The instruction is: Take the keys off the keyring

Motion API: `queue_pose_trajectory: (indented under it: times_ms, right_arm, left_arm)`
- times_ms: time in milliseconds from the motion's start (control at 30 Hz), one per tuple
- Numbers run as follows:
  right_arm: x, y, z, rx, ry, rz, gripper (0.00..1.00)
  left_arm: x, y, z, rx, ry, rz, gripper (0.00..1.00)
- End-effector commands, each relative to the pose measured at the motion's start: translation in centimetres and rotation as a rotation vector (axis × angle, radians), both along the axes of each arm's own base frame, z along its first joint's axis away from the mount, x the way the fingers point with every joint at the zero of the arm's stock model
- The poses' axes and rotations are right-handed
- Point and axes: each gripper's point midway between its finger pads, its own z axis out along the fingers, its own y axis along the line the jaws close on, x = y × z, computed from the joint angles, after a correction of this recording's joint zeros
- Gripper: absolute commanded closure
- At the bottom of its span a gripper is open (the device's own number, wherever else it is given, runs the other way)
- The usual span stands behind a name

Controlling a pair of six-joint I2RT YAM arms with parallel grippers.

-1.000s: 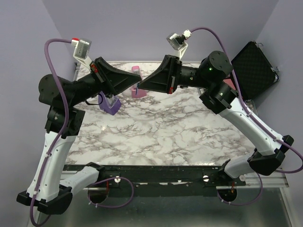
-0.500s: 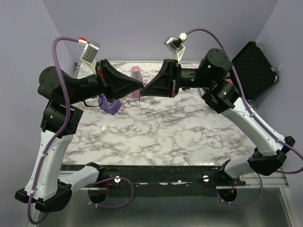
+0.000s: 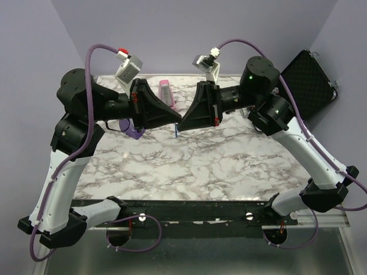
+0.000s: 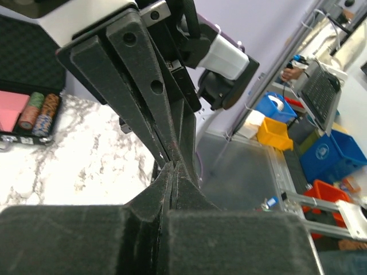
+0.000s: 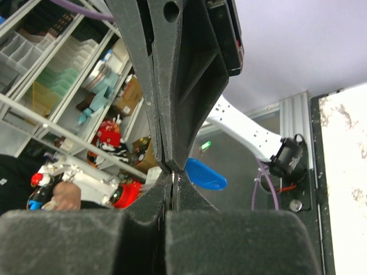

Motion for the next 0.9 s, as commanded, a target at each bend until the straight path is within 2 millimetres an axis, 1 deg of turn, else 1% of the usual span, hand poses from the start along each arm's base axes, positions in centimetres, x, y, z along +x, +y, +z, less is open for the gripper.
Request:
queue_pose_trajectory:
  times_ms: [0, 100, 233, 500, 567, 667, 700, 733, 767, 833, 867]
  right_arm:
    - [1.0, 1.3, -0.6, -0.009, -0.008, -0.020, 0.99]
    - [0.9, 1.3, -1.0, -0.020, -0.006, -0.017, 0.99]
    - [0.9, 1.1, -1.1, -0.023, -0.011, -0.023, 0.99]
    - [1.0, 0.8, -1.2, -0.026, -0.032, -0.062, 0.99]
    - [1.1, 0.6, -1.2, -0.026, -0.035, -0.075, 0.99]
    - [1.0, 0.3, -1.2, -0.023, -0.041, -0.091, 0.99]
    - [1.0, 0.3, -1.2, -0.023, -0.044, -0.094, 0.99]
    - [1.0, 0.2, -1.2, -0.023, -0.044, -0.096, 0.99]
    - [1.0, 0.2, -1.1, -0.021, -0.046, -0.099, 0.99]
    - [1.0, 0.2, -1.0, -0.019, -0.050, -0.102, 0.99]
    - [0.9, 0.1, -0.8, -0.014, -0.053, -0.101, 0.99]
  left_arm:
    - [-1.2, -2.0, -4.0, 0.125, 0.113, -0.171, 1.00]
    - [-1.3, -2.6, -4.6, 0.157, 0.134, -0.188, 1.00]
    - [-0.6, -3.2, -5.0, 0.185, 0.139, -0.164, 1.00]
    - [0.6, -3.3, -3.9, 0.184, 0.119, -0.084, 1.00]
    - [1.0, -3.2, -3.3, 0.179, 0.100, -0.047, 0.99]
    - [1.5, -2.7, -2.3, 0.165, 0.085, 0.008, 0.89]
    - [1.6, -2.3, -1.7, 0.148, 0.084, 0.020, 0.84]
    - [1.6, -2.1, -1.0, 0.130, 0.090, 0.024, 0.75]
    - [1.6, -1.7, -0.2, 0.105, 0.084, 0.040, 0.70]
    - [2.0, -0.9, 0.7, 0.071, 0.077, 0.080, 0.57]
    - [2.2, -0.7, 1.0, 0.060, 0.080, 0.100, 0.52]
